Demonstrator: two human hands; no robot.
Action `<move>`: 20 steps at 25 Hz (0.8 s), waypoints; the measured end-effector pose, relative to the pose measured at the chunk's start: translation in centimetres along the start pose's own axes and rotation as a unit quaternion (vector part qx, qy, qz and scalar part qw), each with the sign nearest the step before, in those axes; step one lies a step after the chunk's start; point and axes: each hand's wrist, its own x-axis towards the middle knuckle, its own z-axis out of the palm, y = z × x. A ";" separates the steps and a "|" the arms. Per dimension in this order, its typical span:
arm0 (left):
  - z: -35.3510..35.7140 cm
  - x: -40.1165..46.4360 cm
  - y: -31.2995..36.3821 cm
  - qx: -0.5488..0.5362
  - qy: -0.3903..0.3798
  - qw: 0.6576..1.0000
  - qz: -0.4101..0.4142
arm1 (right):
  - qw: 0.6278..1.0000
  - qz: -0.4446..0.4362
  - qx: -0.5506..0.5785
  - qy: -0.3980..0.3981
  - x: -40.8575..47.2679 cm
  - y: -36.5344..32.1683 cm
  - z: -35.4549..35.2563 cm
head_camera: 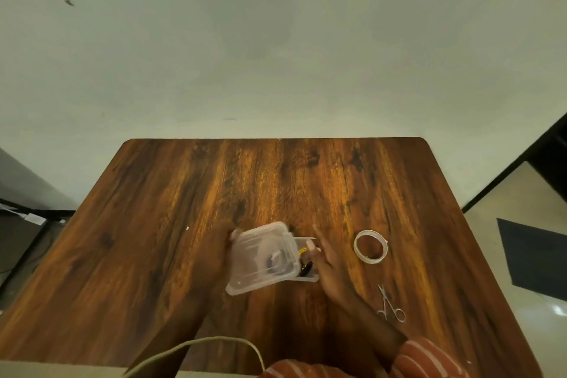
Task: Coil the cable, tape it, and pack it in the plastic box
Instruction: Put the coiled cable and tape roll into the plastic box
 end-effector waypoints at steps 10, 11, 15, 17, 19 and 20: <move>8.6 5.7 0.0 -0.095 -0.034 0.987 -0.129 | 0.975 0.146 0.014 0.164 1.1 1.6 -0.5; 9.4 5.3 -0.8 -0.103 -0.036 0.981 -0.161 | 0.966 0.167 -0.024 0.197 1.2 2.4 -0.2; 11.7 1.8 -4.4 0.095 -0.057 0.961 -0.253 | 0.949 0.188 -0.134 0.217 0.7 3.9 0.8; 11.8 0.8 -5.2 0.093 -0.055 0.955 -0.275 | 0.956 0.190 -0.123 0.188 0.8 4.1 1.1; 12.0 0.9 -5.6 0.074 -0.046 0.954 -0.287 | 0.961 0.188 -0.111 0.170 0.6 3.6 0.8; 11.9 1.0 -5.4 0.067 -0.039 0.954 -0.290 | 0.963 0.182 -0.113 0.165 0.5 3.5 0.4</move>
